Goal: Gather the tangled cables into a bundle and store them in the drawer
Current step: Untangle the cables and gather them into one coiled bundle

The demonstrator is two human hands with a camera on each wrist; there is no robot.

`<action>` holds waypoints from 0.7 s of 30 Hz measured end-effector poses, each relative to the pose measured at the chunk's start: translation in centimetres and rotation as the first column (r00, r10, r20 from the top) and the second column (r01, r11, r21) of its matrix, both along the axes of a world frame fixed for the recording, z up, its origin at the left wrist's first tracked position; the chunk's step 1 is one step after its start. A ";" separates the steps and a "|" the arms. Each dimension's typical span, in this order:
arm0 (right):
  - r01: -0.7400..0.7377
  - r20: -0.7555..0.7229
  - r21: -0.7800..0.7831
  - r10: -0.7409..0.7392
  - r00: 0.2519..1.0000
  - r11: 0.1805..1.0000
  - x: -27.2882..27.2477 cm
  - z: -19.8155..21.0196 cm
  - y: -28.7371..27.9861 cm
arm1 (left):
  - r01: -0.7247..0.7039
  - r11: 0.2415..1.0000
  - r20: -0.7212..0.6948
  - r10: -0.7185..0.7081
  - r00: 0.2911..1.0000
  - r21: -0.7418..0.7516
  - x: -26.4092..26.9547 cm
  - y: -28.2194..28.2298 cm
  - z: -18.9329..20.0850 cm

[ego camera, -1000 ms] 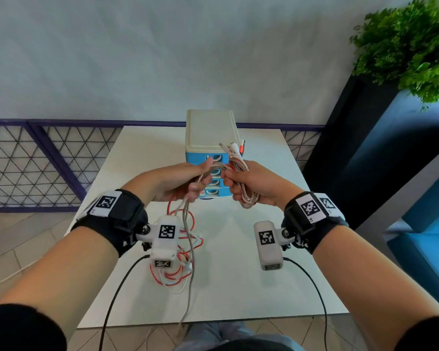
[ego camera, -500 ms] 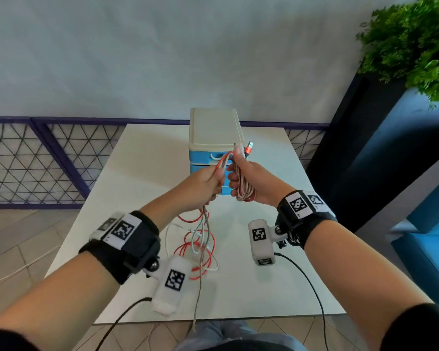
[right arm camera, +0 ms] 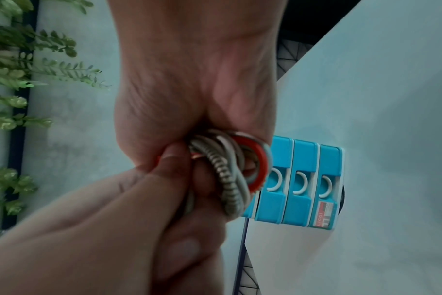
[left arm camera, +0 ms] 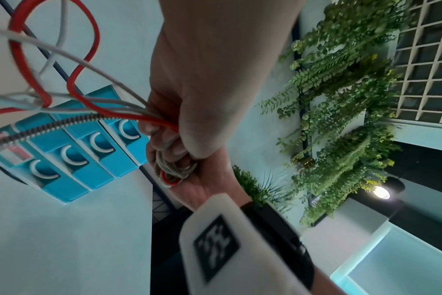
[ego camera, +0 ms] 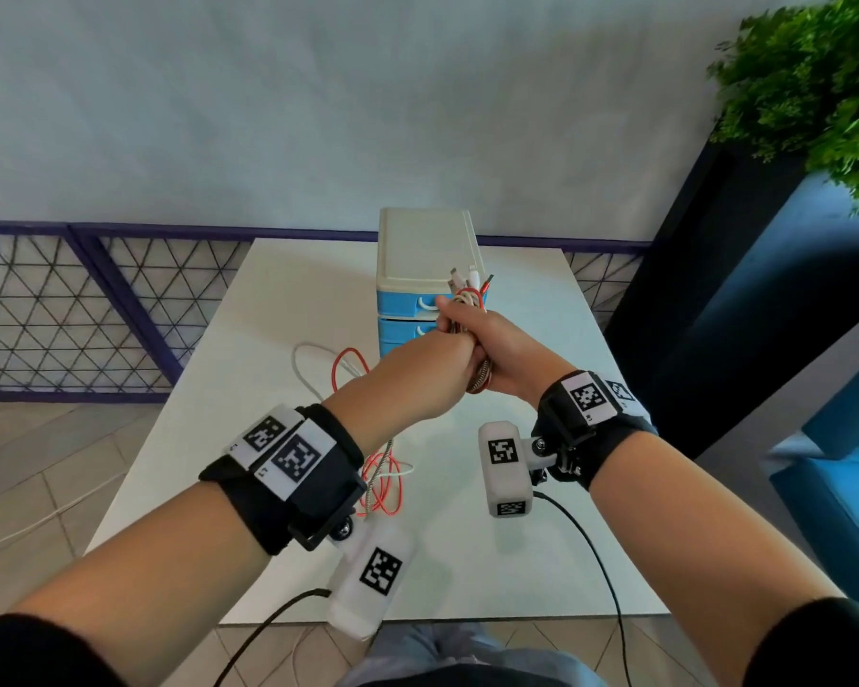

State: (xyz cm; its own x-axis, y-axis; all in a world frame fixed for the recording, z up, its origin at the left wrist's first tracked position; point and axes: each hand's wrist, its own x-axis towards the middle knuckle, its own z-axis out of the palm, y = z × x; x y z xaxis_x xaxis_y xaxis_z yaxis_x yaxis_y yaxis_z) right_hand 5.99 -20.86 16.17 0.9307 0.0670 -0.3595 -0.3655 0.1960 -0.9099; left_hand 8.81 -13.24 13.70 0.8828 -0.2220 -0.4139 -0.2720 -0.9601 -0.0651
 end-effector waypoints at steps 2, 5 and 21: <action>0.051 0.030 -0.069 -0.049 0.998 0.996 0.1 0.0 0.0 | 0.126 0.829 0.043 -0.123 0.992 -0.544 -1.5 4.4 2.5; 0.127 0.081 -0.113 -0.118 0.990 0.986 0.1 0.3 -0.2 | 0.088 0.714 -0.123 -0.238 0.963 -0.695 -3.1 5.7 5.1; 0.320 0.023 0.394 -0.358 0.934 0.861 -0.2 1.4 0.6 | 0.312 0.729 0.085 -0.332 0.940 -0.609 -4.6 5.2 1.8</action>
State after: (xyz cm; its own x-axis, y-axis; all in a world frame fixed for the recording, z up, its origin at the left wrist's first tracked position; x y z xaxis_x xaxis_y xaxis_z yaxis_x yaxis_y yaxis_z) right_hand 5.84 -20.24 17.58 0.9482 -0.1457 -0.2822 -0.1319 0.6276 -0.7672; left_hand 4.26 -8.07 15.55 0.7021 -0.7025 -0.1165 -0.5646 -0.6489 0.5100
